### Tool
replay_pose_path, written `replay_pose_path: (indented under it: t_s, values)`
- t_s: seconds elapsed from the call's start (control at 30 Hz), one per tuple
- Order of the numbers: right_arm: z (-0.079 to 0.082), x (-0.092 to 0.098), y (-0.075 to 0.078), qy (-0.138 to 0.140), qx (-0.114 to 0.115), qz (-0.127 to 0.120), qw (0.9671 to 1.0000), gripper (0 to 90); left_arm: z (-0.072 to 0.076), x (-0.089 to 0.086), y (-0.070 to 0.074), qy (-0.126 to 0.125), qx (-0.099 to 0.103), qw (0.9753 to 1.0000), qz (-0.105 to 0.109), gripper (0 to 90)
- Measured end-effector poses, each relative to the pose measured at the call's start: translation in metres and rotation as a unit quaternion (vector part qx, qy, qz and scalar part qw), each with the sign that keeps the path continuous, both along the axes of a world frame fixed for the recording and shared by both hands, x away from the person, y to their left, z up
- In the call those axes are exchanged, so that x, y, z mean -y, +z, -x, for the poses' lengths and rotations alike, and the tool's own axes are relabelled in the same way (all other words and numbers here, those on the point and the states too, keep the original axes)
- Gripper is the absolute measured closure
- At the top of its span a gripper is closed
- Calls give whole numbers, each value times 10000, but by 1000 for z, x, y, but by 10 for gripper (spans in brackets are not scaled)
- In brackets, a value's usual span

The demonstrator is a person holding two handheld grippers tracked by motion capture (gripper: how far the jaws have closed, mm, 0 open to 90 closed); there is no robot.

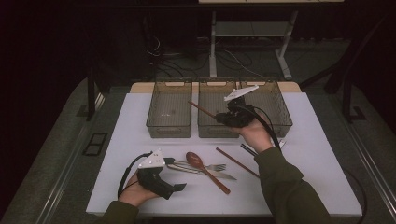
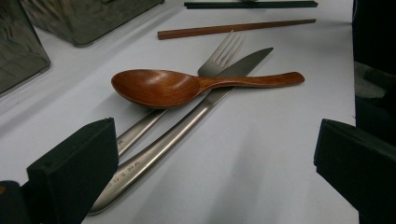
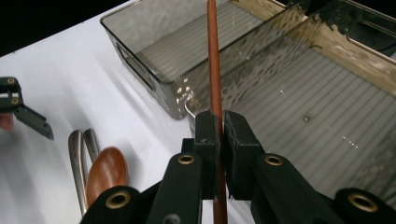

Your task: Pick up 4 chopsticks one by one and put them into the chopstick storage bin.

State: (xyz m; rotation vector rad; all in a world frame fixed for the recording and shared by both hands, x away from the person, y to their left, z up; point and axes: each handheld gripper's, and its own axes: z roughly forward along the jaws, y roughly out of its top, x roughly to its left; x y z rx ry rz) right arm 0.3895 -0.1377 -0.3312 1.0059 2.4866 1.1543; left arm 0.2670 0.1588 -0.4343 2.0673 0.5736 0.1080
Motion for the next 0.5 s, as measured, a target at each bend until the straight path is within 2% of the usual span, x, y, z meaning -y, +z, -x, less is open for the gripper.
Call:
replay_pose_path:
  t_s: [0.33, 0.5]
  values:
    - [-18, -32, 7, 46, 50, 82, 9999, 847, 0, 1, 0, 0, 23, 10000, -21, 0]
    - [-29, -48, 6, 50, -21, 191, 9998, 847, 0, 1, -1, -5, 14, 10000, 13, 0]
